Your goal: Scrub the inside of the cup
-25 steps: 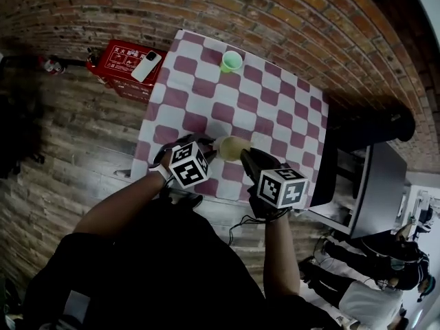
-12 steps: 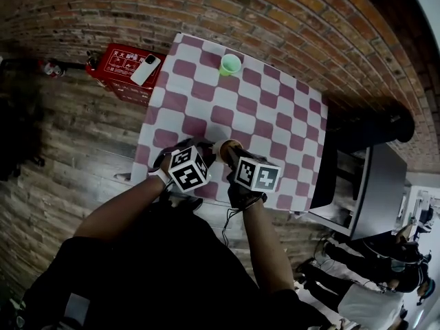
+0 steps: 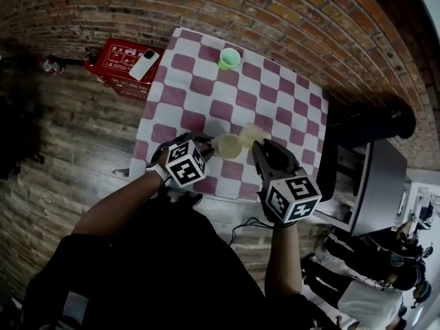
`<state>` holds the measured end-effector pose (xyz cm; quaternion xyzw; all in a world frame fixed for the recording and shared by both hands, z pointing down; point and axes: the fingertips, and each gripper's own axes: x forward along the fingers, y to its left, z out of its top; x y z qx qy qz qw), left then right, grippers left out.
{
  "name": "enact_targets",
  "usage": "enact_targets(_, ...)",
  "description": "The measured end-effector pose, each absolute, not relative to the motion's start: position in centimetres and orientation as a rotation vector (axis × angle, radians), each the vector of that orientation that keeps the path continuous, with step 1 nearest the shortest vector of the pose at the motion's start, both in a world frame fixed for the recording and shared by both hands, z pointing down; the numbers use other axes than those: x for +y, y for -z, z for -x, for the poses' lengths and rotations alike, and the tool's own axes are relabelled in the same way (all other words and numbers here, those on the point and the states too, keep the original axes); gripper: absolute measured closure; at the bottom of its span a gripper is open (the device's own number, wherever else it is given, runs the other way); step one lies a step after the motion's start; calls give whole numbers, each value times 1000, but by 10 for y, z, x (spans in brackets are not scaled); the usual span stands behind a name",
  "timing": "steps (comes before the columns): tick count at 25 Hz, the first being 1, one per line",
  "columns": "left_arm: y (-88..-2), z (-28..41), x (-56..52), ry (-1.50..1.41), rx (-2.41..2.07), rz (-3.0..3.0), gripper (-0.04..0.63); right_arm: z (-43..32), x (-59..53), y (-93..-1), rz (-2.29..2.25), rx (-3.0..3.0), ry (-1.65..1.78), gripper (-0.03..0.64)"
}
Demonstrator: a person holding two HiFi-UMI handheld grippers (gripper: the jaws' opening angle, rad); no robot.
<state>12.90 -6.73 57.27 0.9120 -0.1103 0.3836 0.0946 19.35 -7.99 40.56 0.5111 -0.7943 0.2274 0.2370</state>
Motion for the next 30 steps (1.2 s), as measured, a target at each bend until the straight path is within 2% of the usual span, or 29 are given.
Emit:
enact_targets(2,-573,-129,-67,-1139,-330,-2701,476,-184,-75,-429,-1239,-2092,-487,545)
enact_targets(6,-572,-130,-66,-1139,-323,-2702,476,-164,-63,-488,-1022,-1974,-494,545)
enact_targets(16,-572,-128,-64,-1140,-325,-2703,476,-165,-67,-573,-832,-1770,-418,545)
enact_targets(20,-570,-127,-67,-1130,-339,-2708,476,-169,-66,-547,-846,-1798,-385,545)
enact_targets(25,-571,-126,-68,-1126,-341,-2700,476,-175,-67,-458,-910,-1953,-384,545)
enact_targets(30,-572,-127,-67,-1122,-339,-2700,476,-165,-65,-422,-691,-2068,-244,545)
